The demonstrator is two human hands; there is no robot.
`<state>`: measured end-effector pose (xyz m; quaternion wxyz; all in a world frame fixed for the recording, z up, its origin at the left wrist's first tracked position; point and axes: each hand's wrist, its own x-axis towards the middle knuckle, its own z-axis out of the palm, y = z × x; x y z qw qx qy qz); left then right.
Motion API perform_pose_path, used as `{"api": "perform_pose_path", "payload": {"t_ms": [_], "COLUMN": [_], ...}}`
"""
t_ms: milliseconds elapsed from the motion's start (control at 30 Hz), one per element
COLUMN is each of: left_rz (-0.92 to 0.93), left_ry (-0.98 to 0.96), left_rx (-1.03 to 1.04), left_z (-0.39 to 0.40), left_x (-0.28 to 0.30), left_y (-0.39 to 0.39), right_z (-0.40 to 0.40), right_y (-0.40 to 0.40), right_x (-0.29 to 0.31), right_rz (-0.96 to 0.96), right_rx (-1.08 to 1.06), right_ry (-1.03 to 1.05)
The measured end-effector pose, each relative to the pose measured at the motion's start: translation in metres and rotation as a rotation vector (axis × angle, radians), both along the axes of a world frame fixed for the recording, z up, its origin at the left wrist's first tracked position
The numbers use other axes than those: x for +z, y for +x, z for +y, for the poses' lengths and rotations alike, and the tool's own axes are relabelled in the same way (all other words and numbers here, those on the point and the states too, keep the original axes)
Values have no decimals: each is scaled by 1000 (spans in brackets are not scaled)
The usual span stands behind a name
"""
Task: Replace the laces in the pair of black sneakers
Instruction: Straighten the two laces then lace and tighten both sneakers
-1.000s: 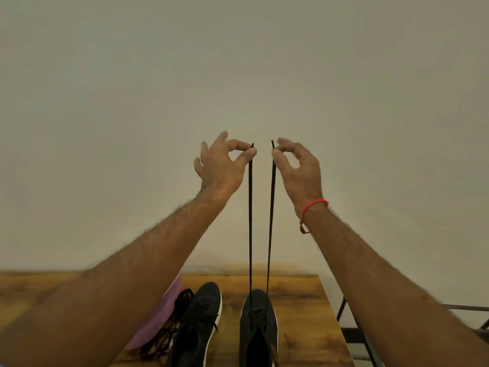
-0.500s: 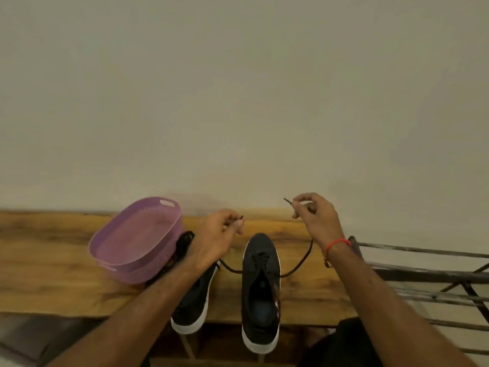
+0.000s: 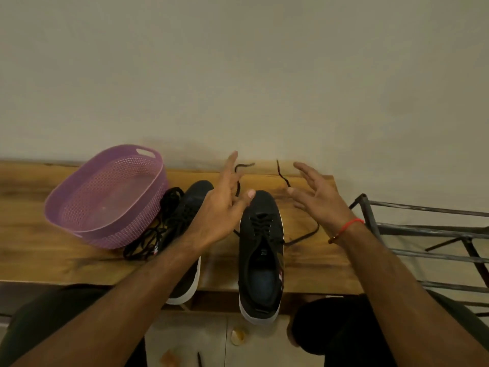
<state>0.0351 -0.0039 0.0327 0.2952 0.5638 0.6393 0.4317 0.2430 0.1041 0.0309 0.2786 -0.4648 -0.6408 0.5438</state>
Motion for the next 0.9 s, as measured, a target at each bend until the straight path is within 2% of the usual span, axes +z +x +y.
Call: {"api": "perform_pose_path", "payload": {"t_ms": [67,133,200,267,333,433,533,600,667,767,900], "left_rz": [64,133,247,294,229,16,-234,-316,-348,-418,-523], "left_ry": [-27,-129,-342,-584,-722,-734,-755,-711,-567,-359,-77], "left_rx": [48,113,89,42,40,115,149,167,251,337,277], "left_z": [2,1,-3,-11,-15,-18,-22,-22,-19,-15,-11], "left_x": [-2,-4,-9,-17,-26,-34,-37,-42,-48,-45,-33], "left_y": [2,7,11,15,16,14,16,19,22,26,27], "right_z": [-3,-7,-14,-24,-33,-42,-42,-41,-41,-36,-34], "right_y": [-1,-1,0,-2,-5,-11,-12,-12,-13,-20,-28], "right_x": [0,2,1,0,-3,-8,-10,-13,-16,-23,-22], "right_rz": [-27,-178,-407,-608,-725,-757,-727,-644,-524,-376,-106], "right_rx": [-10,-51,-23,58,114,150,166,136,93,-21,-39], "right_ry": [8,33,33,-79,-222,-407,-452,-436,-412,-241,-88]}}
